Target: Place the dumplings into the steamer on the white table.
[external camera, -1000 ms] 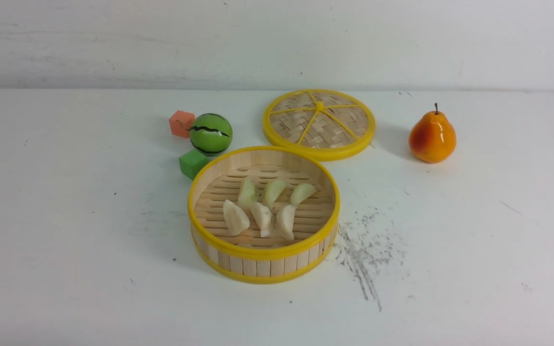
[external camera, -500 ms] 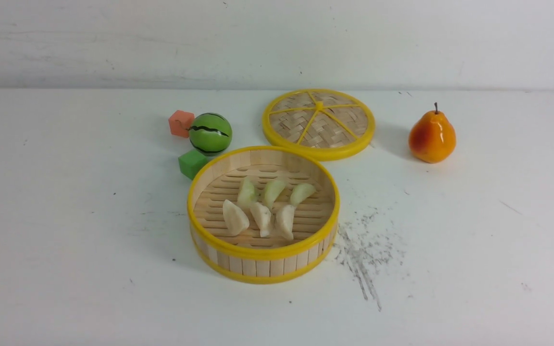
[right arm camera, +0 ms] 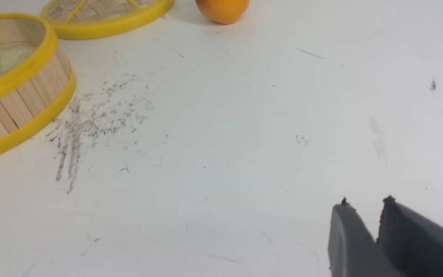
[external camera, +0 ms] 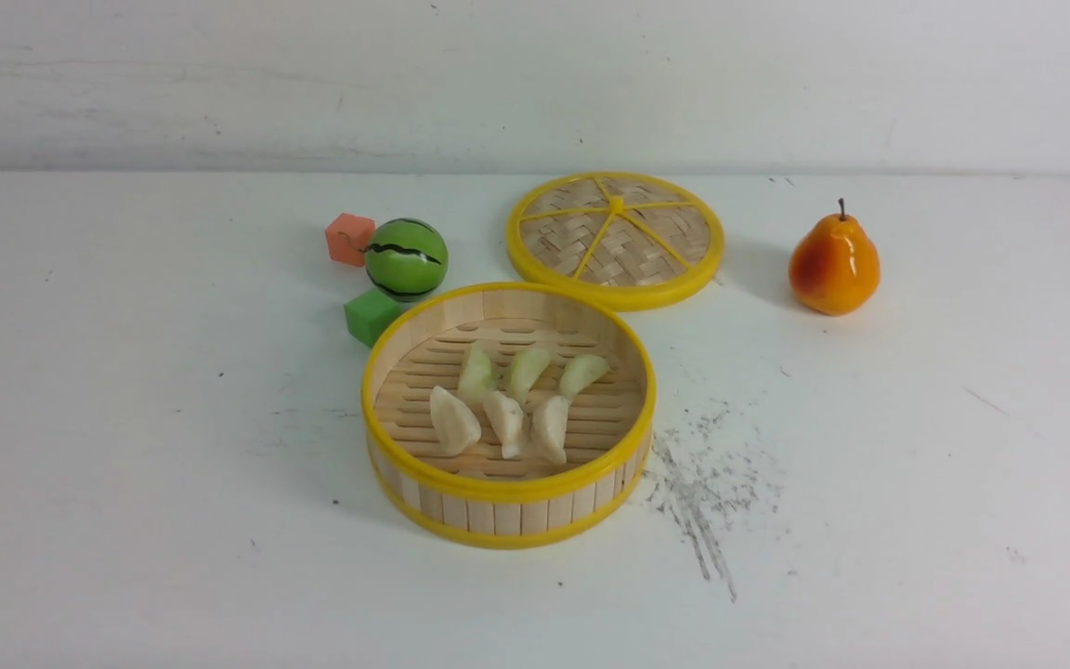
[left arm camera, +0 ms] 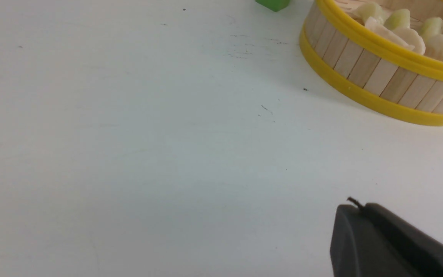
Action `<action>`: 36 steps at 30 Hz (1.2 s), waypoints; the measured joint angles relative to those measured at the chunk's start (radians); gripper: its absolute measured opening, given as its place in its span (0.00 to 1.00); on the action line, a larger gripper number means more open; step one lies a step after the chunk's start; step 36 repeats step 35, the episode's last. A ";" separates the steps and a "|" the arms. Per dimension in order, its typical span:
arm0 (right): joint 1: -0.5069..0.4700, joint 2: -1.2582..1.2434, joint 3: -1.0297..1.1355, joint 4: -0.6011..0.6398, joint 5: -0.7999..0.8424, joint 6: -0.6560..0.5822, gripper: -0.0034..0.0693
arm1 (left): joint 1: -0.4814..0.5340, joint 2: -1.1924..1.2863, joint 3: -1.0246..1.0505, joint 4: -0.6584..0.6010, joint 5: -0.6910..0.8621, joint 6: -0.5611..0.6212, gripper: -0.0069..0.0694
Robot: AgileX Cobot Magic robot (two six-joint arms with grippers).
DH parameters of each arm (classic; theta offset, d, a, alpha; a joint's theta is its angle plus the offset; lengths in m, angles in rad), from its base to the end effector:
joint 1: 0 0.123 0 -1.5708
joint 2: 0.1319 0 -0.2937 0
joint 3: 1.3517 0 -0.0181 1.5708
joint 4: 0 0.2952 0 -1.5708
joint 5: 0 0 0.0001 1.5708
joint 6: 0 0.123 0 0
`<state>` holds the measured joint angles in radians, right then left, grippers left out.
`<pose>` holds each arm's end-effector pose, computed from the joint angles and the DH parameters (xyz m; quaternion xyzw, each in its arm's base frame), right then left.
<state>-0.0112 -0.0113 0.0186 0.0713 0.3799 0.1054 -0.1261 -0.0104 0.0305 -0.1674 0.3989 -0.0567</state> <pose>0.1187 0.0019 0.1636 0.0656 0.8019 0.0582 0.5910 0.1161 -0.0228 0.1570 -0.0157 0.8124 -0.1237 0.5697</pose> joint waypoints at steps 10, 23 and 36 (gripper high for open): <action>0.000 0.000 0.000 0.000 0.000 0.000 0.23 | 0.000 0.000 0.000 0.000 0.000 0.000 0.07; 0.000 0.000 0.000 0.000 0.000 0.001 0.24 | 0.000 0.000 0.000 0.000 0.000 0.000 0.07; 0.000 0.000 0.000 0.000 0.000 0.001 0.26 | 0.000 0.000 0.000 0.000 0.000 0.000 0.07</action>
